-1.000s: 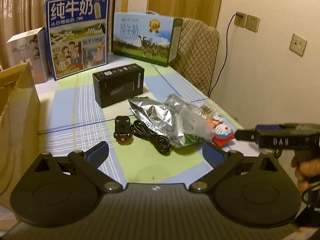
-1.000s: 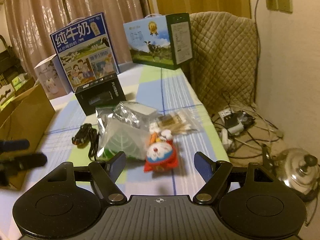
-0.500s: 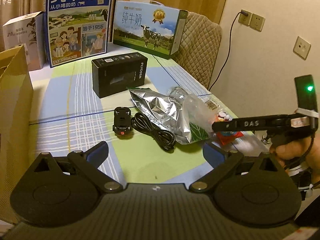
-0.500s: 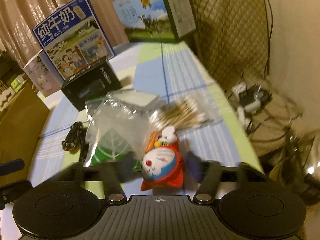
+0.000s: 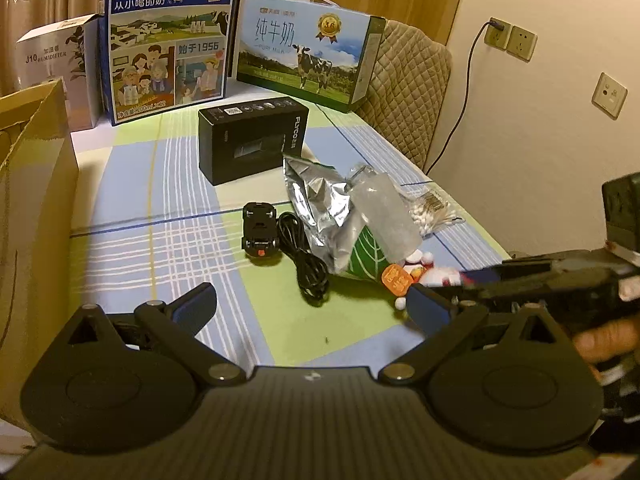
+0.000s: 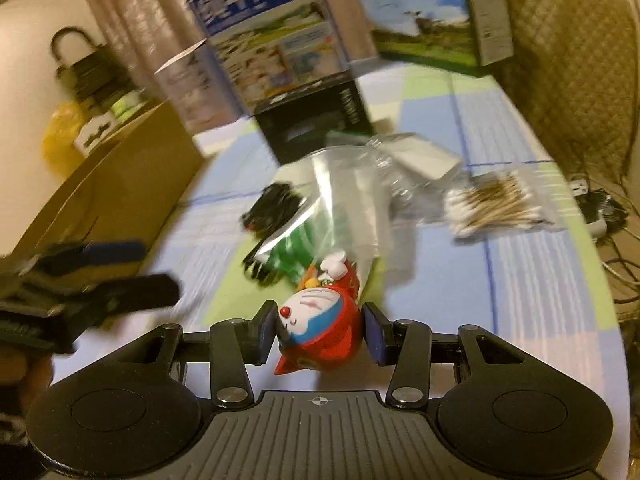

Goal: Organize objects
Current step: 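Grasp the red Doraemon figure with the right gripper, then grasp the clear plastic cup with the left gripper while the right holds Doraemon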

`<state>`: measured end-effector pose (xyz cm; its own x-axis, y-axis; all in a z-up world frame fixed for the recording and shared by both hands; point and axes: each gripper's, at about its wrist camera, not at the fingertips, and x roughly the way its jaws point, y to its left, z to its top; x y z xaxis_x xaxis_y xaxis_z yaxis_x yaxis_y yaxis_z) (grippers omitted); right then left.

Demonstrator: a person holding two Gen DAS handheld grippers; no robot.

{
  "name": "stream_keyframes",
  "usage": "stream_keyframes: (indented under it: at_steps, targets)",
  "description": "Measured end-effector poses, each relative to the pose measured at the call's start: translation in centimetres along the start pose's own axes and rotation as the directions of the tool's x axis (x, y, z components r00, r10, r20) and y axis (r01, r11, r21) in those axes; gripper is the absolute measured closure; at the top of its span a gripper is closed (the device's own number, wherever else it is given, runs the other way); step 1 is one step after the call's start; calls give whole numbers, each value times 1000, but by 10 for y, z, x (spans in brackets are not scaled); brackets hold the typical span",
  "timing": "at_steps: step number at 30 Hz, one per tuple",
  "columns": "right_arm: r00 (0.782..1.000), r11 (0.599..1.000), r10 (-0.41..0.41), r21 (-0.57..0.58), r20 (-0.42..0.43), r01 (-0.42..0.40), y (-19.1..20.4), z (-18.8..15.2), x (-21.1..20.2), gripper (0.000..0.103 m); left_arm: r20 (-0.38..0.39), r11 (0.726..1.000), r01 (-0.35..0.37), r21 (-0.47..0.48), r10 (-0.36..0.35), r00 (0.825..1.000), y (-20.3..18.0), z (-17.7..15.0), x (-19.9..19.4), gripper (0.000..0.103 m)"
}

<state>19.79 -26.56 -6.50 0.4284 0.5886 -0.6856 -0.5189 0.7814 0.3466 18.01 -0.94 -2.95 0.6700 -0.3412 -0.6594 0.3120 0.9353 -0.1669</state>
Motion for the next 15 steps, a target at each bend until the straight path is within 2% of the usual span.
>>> stream_keyframes:
  at_steps: [5,11,15]
  targets:
    - [996,996,-92,2,5,92,-3,-6,-11,60,-6,1000,-5,15,5,1000,0,-1,2,4]
    - [972,972,-233,0,3,233,-13,-10,-18,60,-20,999,-2,35,3,1000,-5,-5,8,4]
    - [969,969,-245,-23,-2,245,-15,-12,-17,60,-25,999,-2,36,3,1000,-5,-6,11,4]
